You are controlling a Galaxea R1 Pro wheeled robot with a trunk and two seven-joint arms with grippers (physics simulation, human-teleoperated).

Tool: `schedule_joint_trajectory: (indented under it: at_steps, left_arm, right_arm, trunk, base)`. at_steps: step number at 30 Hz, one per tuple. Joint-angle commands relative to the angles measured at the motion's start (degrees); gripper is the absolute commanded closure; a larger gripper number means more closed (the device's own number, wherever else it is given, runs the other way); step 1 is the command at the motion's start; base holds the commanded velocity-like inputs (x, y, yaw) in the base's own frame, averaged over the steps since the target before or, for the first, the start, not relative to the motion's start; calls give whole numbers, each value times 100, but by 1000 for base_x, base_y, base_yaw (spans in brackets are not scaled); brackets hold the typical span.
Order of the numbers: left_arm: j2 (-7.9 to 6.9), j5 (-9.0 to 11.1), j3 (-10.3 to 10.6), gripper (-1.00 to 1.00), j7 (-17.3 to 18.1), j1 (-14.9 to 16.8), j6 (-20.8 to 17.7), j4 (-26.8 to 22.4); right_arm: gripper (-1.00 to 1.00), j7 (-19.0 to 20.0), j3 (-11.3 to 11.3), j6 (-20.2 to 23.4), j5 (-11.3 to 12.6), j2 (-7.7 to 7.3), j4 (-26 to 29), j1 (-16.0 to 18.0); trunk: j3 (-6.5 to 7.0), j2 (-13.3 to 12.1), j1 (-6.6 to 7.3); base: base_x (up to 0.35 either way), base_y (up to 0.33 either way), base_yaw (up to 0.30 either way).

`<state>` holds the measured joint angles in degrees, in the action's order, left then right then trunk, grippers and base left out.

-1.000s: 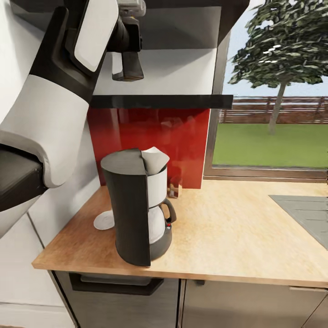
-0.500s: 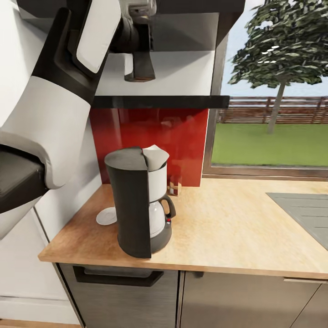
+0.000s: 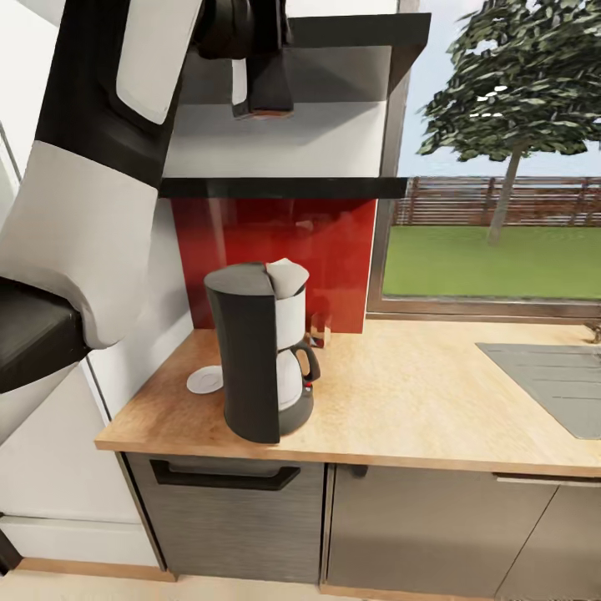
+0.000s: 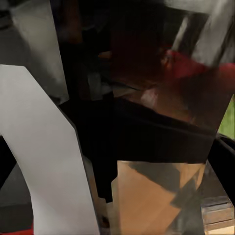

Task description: Set up a coffee station on the kitchen countertop: keep the coffee maker on the countertop, move the bottle of coffee from the kitchen shelf to the counter next to the coffee maker, place a paper coffee filter on top of the coffee maker, put the saucer next to the coffee maker with the coffee cup on the saucer, and place the electric kettle next to the coffee maker.

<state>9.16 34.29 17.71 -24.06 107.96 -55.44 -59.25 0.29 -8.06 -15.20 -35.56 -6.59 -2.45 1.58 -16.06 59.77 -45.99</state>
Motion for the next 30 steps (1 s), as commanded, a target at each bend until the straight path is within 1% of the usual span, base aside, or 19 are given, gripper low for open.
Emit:
schedule_joint_trajectory:
  at_steps: [1, 3, 4, 8, 12, 25, 30]
  left_arm:
    - [-10, 79, 6, 100, -349, -121, -16, -320]
    - [-17, 81, 6, 100, -526, -223, -24, -516]
    - [-30, 84, 5, 100, -688, -358, -28, -716]
    - [-58, 86, 5, 100, -840, -526, -28, -907]
    - [-62, 86, 5, 100, -862, -546, -29, -920]
    - [-63, 86, 5, 100, -872, -556, -29, -894]
    - [-63, 86, 5, 100, -872, -556, -29, -889]
  right_arm:
    - [-100, 2, -46, -36, 41, -1, -19, 9]
    - [-100, 0, -46, -36, 43, -1, -19, 9]
    - [-100, 0, -46, -36, 46, -1, -19, 9]
    - [-100, 3, -16, -37, 69, -1, -19, 9]
    - [-100, -1, -13, -41, 73, -2, -19, 9]
    - [-100, -2, -6, -38, 75, -4, -19, 9]
    - [-100, -2, -6, -41, 75, -5, -19, 9]
  trunk:
    - [-8, 4, 0]
    - [-8, 4, 0]
    - [-8, 4, 0]
    - [-8, 4, 0]
    - [-8, 4, 0]
    - [-8, 4, 0]
    - [-8, 4, 0]
  base:
    - [-28, 0, 0]
    - [-20, 0, 0]
    - [-9, 0, 0]
    - [-4, 0, 0]
    - [0, 0, 0]
    - [-240, 0, 0]
    - [-182, 0, 0]
